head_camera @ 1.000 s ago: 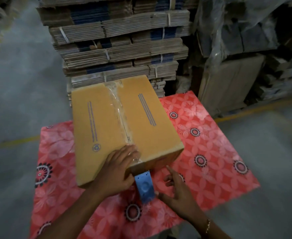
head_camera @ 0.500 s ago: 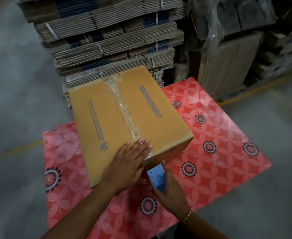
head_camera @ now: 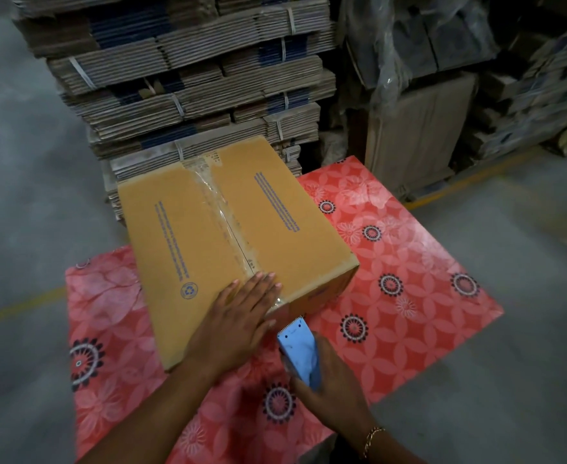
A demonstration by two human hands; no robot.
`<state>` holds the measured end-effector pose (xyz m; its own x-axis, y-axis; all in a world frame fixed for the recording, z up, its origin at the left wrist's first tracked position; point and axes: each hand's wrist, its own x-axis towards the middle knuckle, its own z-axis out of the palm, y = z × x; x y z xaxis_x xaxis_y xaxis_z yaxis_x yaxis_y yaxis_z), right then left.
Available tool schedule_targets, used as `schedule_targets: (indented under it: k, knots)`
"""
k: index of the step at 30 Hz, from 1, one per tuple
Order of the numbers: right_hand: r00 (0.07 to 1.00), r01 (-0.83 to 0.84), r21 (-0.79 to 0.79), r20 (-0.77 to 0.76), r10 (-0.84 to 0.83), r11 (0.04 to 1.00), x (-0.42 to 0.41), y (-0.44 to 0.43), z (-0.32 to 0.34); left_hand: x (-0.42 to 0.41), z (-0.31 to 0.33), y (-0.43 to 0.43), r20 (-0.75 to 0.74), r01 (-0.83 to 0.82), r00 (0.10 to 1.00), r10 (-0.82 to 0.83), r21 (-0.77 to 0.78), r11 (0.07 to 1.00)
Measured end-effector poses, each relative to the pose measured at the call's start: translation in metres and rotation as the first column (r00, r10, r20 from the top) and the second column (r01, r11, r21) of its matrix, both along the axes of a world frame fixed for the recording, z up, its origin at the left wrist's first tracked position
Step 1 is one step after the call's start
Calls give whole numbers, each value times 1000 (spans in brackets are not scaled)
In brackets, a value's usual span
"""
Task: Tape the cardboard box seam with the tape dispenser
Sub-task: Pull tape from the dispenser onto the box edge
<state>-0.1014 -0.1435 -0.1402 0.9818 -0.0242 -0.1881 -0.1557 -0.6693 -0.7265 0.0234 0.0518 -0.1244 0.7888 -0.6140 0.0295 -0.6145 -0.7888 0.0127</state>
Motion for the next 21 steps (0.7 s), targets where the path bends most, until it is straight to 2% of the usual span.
schedule_targets:
  k: [8, 16, 21]
  knots:
    - [999, -14, 9, -30, 14, 1000, -4, -4, 13, -2, 0, -1, 0, -13, 1000, 13, -18, 1000]
    - [965, -98, -63, -248, 79, 993, 19, -15, 32, -2, 0, -1, 9, -15, 1000, 15, -8, 1000]
    - [924, -178, -188, -368, 99, 966, 41, -13, 48, -2, 0, -1, -13, -20, 1000, 20, -5, 1000]
